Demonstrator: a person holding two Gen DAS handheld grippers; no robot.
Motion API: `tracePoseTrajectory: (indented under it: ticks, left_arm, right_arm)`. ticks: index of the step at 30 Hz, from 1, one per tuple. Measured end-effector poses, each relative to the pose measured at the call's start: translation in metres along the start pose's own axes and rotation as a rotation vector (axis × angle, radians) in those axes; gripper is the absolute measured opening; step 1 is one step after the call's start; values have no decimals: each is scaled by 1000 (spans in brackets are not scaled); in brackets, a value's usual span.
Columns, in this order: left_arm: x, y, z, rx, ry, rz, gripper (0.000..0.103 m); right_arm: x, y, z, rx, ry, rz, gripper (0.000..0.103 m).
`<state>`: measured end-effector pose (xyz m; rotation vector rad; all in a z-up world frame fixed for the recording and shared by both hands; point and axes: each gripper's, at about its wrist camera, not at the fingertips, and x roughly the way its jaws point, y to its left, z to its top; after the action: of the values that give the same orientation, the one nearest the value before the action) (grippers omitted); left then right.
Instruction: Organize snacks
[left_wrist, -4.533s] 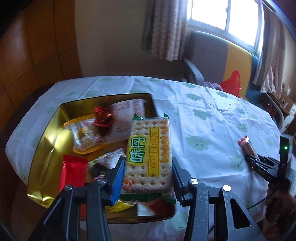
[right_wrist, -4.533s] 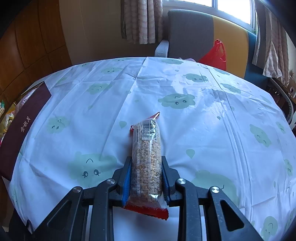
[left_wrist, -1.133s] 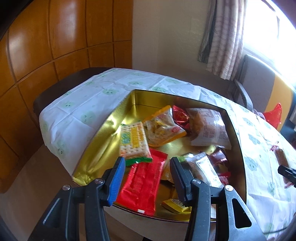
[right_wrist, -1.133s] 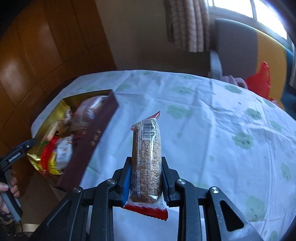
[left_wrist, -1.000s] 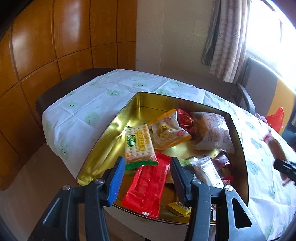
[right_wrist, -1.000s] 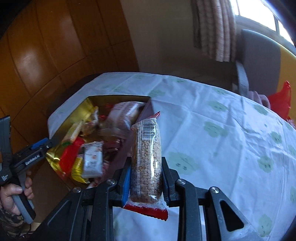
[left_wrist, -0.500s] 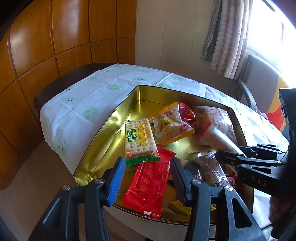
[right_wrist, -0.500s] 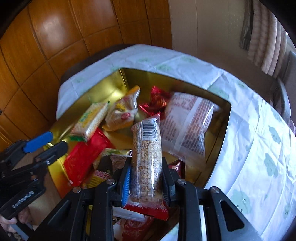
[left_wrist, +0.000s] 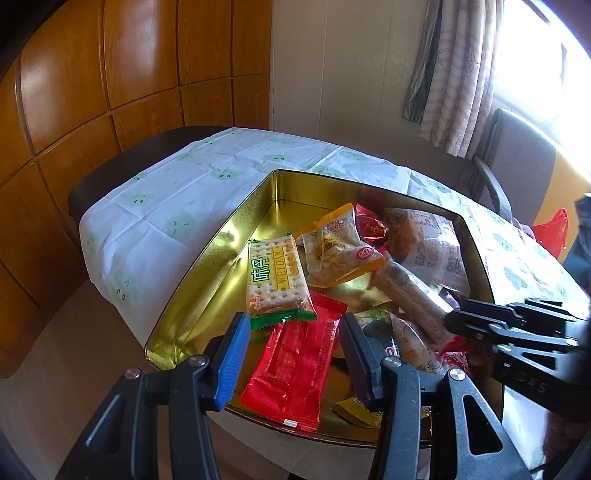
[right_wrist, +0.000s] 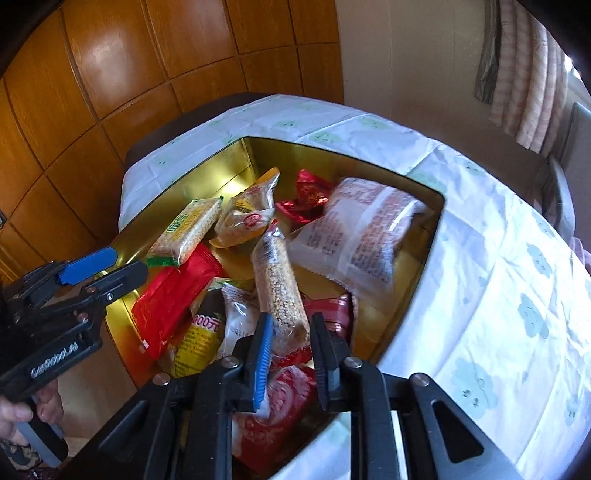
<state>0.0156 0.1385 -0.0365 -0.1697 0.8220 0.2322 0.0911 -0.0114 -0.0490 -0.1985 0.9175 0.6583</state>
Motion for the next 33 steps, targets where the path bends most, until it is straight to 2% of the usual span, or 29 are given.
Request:
tracePoseTrajectory:
  ticks: [6, 14, 33]
  left_arm:
    - [1, 0, 1, -1, 2, 2, 54]
    - [-3, -4, 0, 13, -10, -1, 57]
    - [-22, -19, -1, 50, -55, -30, 63]
  right_arm:
    - [18, 4, -1, 32, 21, 18, 17]
    - [15, 1, -11, 48, 29, 16, 17]
    - [-26, 6, -24, 79, -89, -79, 18]
